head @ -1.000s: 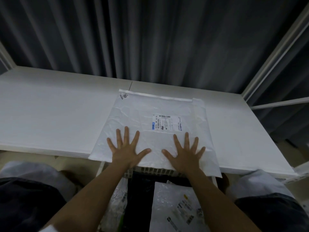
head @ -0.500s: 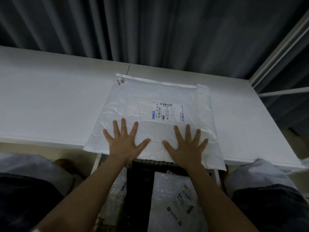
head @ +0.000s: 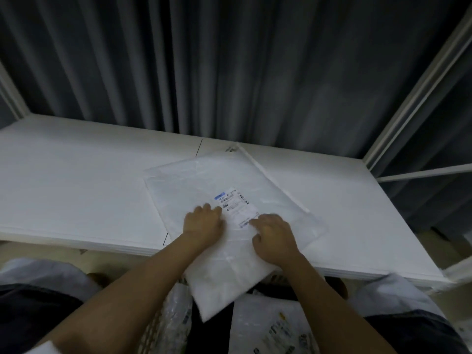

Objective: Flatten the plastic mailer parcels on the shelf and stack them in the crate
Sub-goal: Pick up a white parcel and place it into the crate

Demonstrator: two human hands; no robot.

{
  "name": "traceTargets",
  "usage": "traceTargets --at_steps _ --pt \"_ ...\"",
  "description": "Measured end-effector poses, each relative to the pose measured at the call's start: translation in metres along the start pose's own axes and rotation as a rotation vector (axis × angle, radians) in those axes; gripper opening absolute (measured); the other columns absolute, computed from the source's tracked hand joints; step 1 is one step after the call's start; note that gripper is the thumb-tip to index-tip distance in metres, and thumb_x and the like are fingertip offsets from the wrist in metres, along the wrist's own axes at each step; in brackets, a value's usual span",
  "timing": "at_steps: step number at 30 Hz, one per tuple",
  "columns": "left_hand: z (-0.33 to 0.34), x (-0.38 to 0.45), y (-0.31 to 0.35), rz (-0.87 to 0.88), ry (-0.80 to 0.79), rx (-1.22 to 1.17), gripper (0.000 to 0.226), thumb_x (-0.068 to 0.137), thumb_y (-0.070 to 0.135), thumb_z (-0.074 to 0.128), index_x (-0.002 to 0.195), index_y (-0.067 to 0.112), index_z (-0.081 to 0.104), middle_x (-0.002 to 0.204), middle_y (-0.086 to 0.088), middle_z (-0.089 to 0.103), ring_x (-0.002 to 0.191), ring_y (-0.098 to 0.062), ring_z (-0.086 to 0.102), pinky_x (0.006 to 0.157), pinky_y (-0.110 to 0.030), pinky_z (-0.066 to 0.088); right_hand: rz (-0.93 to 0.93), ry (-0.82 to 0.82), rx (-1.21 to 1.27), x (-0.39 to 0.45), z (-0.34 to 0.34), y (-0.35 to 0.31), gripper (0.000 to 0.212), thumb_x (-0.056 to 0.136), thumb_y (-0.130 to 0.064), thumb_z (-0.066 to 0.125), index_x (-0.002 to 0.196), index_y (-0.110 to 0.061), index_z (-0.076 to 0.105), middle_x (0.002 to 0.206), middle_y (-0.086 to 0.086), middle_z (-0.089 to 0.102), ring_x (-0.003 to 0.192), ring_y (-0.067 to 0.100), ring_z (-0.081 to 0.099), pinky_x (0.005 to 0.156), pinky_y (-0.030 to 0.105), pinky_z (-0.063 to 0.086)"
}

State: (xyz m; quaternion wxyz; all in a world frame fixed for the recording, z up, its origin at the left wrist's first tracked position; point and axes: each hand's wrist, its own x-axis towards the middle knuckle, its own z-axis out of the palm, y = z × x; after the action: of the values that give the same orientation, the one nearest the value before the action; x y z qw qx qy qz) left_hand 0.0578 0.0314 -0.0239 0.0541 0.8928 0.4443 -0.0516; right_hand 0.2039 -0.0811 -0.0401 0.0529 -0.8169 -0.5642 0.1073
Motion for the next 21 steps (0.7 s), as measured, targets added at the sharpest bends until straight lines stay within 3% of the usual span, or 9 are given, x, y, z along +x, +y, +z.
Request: traceTargets --at_steps 3,6,9,11,13,14,16,18,21 --pt "0.01 -0.027 0.011 0.056 -0.247 -0.08 0.067 0.089 0.07 0.033 0.14 0.026 0.037 0.141 -0.008 0.034 0.131 -0.03 0.032 0.102 -0.044 0.033 0.093 -0.181 -0.144 -0.001 0.007 0.009 0.055 0.097 -0.051 0.024 0.15 -0.036 0.02 0.16 0.001 0.01 0.144 0.034 0.011 0.115 0.052 0.007" --pt "0.023 -0.024 -0.005 0.022 -0.281 0.129 0.084 0.083 0.08 0.025 0.15 0.03 0.015 0.157 -0.007 0.014 0.141 -0.033 0.018 0.11 -0.051 0.022 0.04 -0.133 -0.207 -0.008 0.012 0.002 0.054 0.1 -0.052 0.025 0.149 -0.031 0.025 0.153 0.007 0.027 0.131 0.033 0.034 0.106 0.042 0.028" --pt "0.02 -0.013 -0.024 -0.06 -0.269 0.312 0.083 0.087 0.075 0.022 0.152 0.03 -0.006 0.16 -0.01 -0.013 0.146 -0.036 -0.009 0.114 -0.057 0.0 -0.059 -0.092 -0.09 -0.015 0.001 -0.005 0.043 0.099 -0.046 0.032 0.123 -0.02 0.057 0.12 0.009 0.055 0.109 0.029 0.055 0.087 0.033 0.039" --pt "0.012 -0.008 -0.026 -0.057 -0.133 0.403 0.068 0.098 0.054 0.029 0.153 0.024 0.001 0.159 -0.016 -0.004 0.145 -0.037 0.001 0.114 -0.054 0.011 -0.093 -0.061 -0.002 -0.014 -0.003 0.0 0.049 0.094 -0.05 0.026 0.104 -0.021 0.064 0.11 0.007 0.059 0.109 0.03 0.055 0.088 0.032 0.037" --pt "0.007 -0.009 -0.017 -0.03 -0.002 0.347 0.053 0.101 0.036 0.034 0.149 0.018 0.02 0.149 -0.015 0.022 0.135 -0.034 0.025 0.105 -0.044 0.03 -0.046 -0.049 -0.06 -0.012 0.0 0.01 0.064 0.089 -0.058 0.017 0.129 -0.027 0.056 0.14 0.008 0.046 0.132 0.032 0.036 0.108 0.041 0.022" --pt "0.008 -0.012 -0.011 -0.045 0.008 0.238 0.052 0.1 0.041 0.034 0.145 0.018 0.026 0.143 -0.013 0.031 0.13 -0.032 0.032 0.099 -0.042 0.034 0.018 -0.096 -0.097 -0.011 0.003 0.013 0.06 0.093 -0.059 0.019 0.141 -0.032 0.043 0.153 0.007 0.031 0.139 0.033 0.024 0.113 0.046 0.014" --pt "0.014 -0.018 -0.002 -0.105 -0.111 0.024 0.071 0.091 0.067 0.031 0.146 0.023 0.024 0.142 -0.013 0.034 0.129 -0.033 0.034 0.098 -0.043 0.034 0.067 -0.185 -0.124 -0.013 0.01 0.009 0.055 0.098 -0.058 0.025 0.149 -0.038 0.026 0.158 0.004 0.016 0.14 0.033 0.018 0.114 0.046 0.016" --pt "0.025 -0.018 -0.002 -0.152 -0.25 -0.03 0.091 0.081 0.081 0.029 0.152 0.028 0.004 0.155 -0.016 0.014 0.139 -0.04 0.018 0.107 -0.05 0.025 0.021 -0.158 -0.133 -0.014 0.015 0.002 0.054 0.097 -0.058 0.027 0.148 -0.038 0.026 0.156 0.004 0.02 0.135 0.032 0.024 0.11 0.042 0.024" --pt "0.03 -0.011 -0.018 -0.17 -0.232 0.017 0.088 0.086 0.075 0.028 0.151 0.031 -0.01 0.158 -0.012 -0.018 0.144 -0.041 -0.012 0.114 -0.059 0.005 -0.076 -0.103 -0.061 -0.015 0.014 -0.002 0.058 0.094 -0.063 0.027 0.145 -0.036 0.037 0.151 0.002 0.032 0.131 0.027 0.031 0.109 0.035 0.026"
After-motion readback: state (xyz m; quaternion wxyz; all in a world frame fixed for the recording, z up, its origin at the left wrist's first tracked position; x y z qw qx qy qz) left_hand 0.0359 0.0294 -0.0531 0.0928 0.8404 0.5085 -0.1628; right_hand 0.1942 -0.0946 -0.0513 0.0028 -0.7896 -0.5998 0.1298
